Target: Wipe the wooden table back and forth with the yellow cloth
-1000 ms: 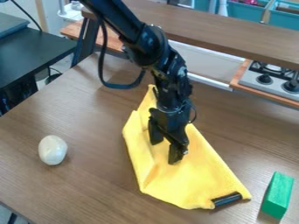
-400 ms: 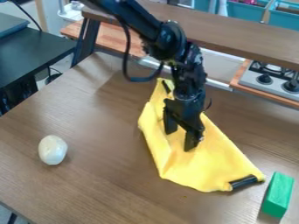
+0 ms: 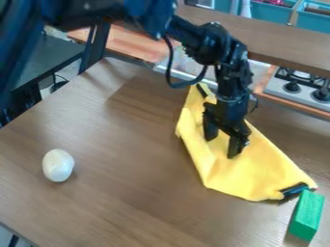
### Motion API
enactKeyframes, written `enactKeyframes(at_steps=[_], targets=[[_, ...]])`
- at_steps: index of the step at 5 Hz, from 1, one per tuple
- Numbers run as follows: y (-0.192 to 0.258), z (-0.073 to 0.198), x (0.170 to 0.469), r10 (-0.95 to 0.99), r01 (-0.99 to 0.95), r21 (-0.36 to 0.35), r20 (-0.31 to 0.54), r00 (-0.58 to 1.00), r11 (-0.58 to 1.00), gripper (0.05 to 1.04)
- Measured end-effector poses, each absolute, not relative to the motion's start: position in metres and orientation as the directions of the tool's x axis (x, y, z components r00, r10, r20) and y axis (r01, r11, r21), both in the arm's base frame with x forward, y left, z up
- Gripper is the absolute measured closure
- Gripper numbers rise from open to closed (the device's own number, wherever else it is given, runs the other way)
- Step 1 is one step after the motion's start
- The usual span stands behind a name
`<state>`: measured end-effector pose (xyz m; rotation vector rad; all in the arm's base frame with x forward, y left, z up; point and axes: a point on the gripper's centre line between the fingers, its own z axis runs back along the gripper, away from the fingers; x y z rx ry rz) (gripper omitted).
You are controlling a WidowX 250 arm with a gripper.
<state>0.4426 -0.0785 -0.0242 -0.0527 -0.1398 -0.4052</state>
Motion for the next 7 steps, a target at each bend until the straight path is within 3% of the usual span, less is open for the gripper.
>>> enactKeyframes(at_steps=[2,7], targets=[[-0.077,-0.030,0.433,-0.382,0.388,-0.035,0.125,0.916,0.921,0.083],[0.019,-0.033,0.328,-0.390,0.395,-0.034,0.102,0.915,0.918,0.083]])
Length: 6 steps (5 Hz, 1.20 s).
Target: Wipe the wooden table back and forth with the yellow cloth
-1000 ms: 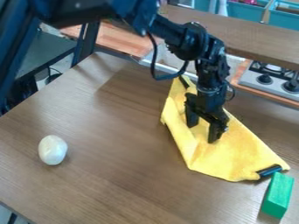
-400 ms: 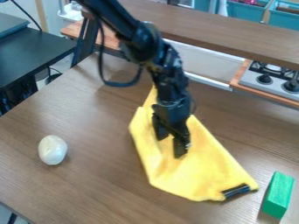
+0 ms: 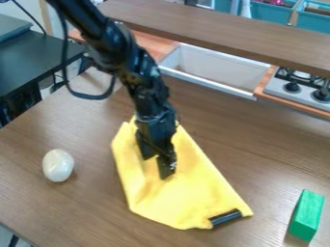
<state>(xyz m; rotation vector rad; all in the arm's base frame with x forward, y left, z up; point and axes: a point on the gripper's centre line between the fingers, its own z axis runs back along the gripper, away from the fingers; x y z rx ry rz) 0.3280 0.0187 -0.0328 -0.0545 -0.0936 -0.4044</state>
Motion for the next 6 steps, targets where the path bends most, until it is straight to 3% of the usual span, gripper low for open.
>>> enactKeyframes(at_steps=[1,2,6], targets=[[0.029,-0.032,0.320,-0.378,0.383,-0.042,0.099,0.921,0.923,0.083],[0.021,-0.032,0.329,-0.371,0.376,-0.048,0.089,0.924,0.925,0.083],[-0.058,-0.026,0.405,-0.377,0.386,-0.069,0.116,0.919,0.920,0.082]])
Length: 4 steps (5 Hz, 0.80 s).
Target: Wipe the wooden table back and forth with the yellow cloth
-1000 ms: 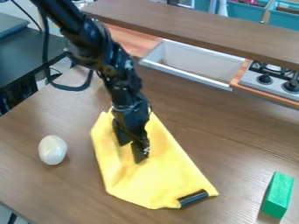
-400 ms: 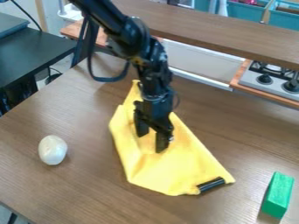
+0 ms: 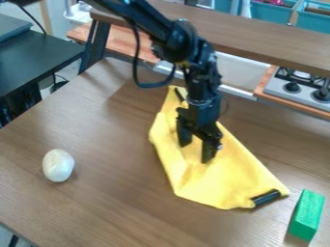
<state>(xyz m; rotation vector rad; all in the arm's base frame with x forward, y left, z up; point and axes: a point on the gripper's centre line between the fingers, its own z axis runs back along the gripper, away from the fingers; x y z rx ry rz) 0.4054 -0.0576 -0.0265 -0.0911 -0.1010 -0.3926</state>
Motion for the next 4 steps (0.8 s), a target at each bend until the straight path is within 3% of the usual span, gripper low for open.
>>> enactKeyframes(at_steps=[2,4], targets=[[-0.095,-0.022,0.434,-0.385,0.398,-0.088,0.129,0.914,0.913,0.082],[-0.098,-0.026,0.434,-0.389,0.400,-0.073,0.131,0.912,0.914,0.084]])
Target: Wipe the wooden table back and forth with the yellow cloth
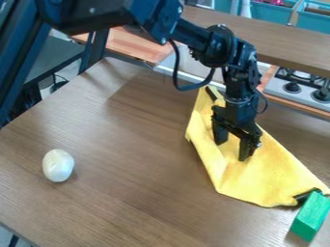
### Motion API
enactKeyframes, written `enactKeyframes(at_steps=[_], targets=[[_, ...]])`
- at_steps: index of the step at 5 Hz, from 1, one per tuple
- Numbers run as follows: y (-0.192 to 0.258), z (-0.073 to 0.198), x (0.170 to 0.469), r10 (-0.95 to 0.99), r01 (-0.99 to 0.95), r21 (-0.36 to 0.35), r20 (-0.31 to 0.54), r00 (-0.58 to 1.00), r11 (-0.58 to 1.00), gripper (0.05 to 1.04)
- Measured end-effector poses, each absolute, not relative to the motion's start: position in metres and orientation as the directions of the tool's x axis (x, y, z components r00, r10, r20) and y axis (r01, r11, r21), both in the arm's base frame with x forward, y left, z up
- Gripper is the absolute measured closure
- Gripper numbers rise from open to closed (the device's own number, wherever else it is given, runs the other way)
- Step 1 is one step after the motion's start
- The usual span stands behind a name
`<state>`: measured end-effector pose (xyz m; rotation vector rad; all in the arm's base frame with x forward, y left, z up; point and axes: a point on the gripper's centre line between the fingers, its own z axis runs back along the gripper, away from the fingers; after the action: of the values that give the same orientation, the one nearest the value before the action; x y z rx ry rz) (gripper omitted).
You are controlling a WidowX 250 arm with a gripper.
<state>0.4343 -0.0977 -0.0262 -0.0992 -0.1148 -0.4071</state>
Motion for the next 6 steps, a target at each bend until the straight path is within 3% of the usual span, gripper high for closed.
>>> enactKeyframes(at_steps=[3,6], targets=[[-0.052,-0.024,0.371,-0.439,0.446,-0.065,0.098,0.893,0.892,0.085],[0.002,-0.034,0.331,-0.501,0.500,0.040,0.101,0.859,0.865,0.083]])
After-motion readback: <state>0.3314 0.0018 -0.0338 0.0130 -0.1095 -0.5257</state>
